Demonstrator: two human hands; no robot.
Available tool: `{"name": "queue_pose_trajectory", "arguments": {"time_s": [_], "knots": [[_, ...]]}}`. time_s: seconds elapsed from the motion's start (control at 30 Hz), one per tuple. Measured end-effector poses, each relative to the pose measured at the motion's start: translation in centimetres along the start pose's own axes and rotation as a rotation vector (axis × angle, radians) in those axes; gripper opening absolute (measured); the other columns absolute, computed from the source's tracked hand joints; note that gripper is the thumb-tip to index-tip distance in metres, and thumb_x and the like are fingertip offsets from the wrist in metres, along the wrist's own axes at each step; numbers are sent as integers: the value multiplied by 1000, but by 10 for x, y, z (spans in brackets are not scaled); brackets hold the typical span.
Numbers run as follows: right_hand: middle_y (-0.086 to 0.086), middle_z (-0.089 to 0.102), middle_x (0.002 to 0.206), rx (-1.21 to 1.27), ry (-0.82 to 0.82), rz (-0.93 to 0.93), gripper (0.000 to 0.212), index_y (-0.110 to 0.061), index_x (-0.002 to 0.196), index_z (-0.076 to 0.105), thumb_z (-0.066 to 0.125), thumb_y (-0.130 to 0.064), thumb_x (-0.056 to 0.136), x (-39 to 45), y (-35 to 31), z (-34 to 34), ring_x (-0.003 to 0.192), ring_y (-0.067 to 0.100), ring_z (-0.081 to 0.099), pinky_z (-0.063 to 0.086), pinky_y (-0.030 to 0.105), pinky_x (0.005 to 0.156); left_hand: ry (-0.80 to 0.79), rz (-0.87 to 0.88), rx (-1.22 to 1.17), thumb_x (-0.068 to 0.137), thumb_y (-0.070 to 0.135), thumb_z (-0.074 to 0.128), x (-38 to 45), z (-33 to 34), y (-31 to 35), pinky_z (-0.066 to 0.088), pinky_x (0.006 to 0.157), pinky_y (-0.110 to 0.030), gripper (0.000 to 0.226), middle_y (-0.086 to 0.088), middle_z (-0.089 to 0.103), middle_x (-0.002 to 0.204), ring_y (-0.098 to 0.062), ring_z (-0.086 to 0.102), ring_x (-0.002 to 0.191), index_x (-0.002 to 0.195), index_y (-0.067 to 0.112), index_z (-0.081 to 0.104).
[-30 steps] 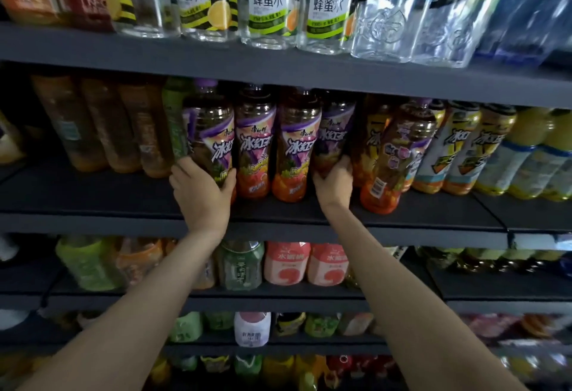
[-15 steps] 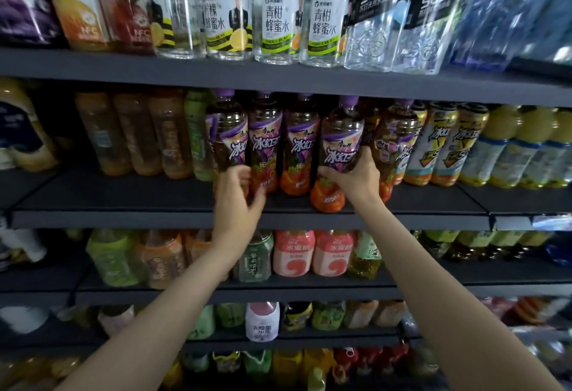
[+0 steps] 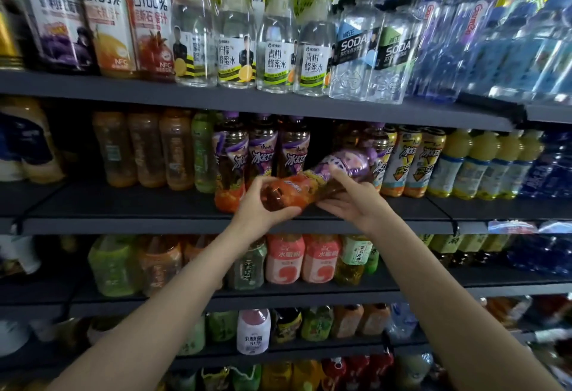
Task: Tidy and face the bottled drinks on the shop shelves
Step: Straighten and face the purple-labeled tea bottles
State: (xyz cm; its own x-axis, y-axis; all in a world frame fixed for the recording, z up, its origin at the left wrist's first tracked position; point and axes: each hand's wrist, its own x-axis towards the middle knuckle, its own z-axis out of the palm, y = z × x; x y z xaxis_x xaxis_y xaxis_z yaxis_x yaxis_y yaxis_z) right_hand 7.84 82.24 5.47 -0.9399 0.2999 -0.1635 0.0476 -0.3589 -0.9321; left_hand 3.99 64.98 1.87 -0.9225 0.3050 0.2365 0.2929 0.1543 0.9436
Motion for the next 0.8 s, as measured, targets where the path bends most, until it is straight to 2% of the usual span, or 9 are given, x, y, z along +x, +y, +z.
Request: {"name": "queue_pose_trajectory", "arguments": {"time_s": [0.07,0.17,0.23,0.37,0.43,0.5,0.63,0.7,0.8], "knots": [[20,61,107,143,-15,89,51,2,120,47,68,-28,85,-4,5,5,96,28,62,57,35,76,26,218,242,67,22,82,-2,-10,5,33,92,-23,67,2,44,119,-10,43,110,123,23,45],[21,58,113,260,-8,129,47,0,118,48,68,-26,85,-8,7,14,104,30,59,52,39,82,8,344,314,69,21,82,-6,-19,15,30,92,-19,71,4,39,119,-6,40,110,129,25,44],[22,57,116,270,-11,96,46,0,120,48,68,-23,85,-10,4,18,104,29,59,53,39,78,-36,288,220,72,22,79,-8,-25,20,38,91,-20,66,4,42,120,-8,44,110,129,27,44],[17,65,109,196,-42,-34,50,-2,122,49,72,-14,80,-12,-4,20,97,27,65,56,39,77,-177,48,-88,78,18,73,-14,-37,24,52,67,-12,55,6,49,114,-5,54,98,125,25,46],[15,67,110,105,-78,-102,46,-5,121,53,72,-11,80,-15,-7,19,96,26,67,56,38,81,-236,2,-63,75,21,76,-14,-39,21,54,80,-22,57,8,52,114,-7,56,102,123,28,46],[13,67,113,13,-113,-169,40,-10,115,55,71,-7,79,-20,-8,20,98,25,67,56,38,83,-275,-7,60,72,26,78,-11,-38,19,47,94,-27,59,7,55,116,-10,55,109,121,29,44],[9,67,112,-117,-226,-273,44,-14,114,54,71,1,77,-30,-10,20,103,24,65,55,37,86,-345,-20,103,61,34,81,-7,-31,16,46,97,-30,77,1,60,120,-13,58,110,128,17,47],[9,67,113,-160,-224,-302,43,-14,116,54,71,-1,78,-32,-9,20,105,22,65,55,36,87,-314,23,120,64,31,81,-8,-25,12,47,94,-28,78,-2,60,121,-15,57,111,131,13,45],[7,65,112,-277,-43,-343,44,-14,119,53,73,-15,81,-32,-7,29,103,20,64,56,33,84,-25,163,356,71,31,79,-8,-12,8,40,98,-33,71,-5,50,124,-20,48,116,129,13,42]]}}
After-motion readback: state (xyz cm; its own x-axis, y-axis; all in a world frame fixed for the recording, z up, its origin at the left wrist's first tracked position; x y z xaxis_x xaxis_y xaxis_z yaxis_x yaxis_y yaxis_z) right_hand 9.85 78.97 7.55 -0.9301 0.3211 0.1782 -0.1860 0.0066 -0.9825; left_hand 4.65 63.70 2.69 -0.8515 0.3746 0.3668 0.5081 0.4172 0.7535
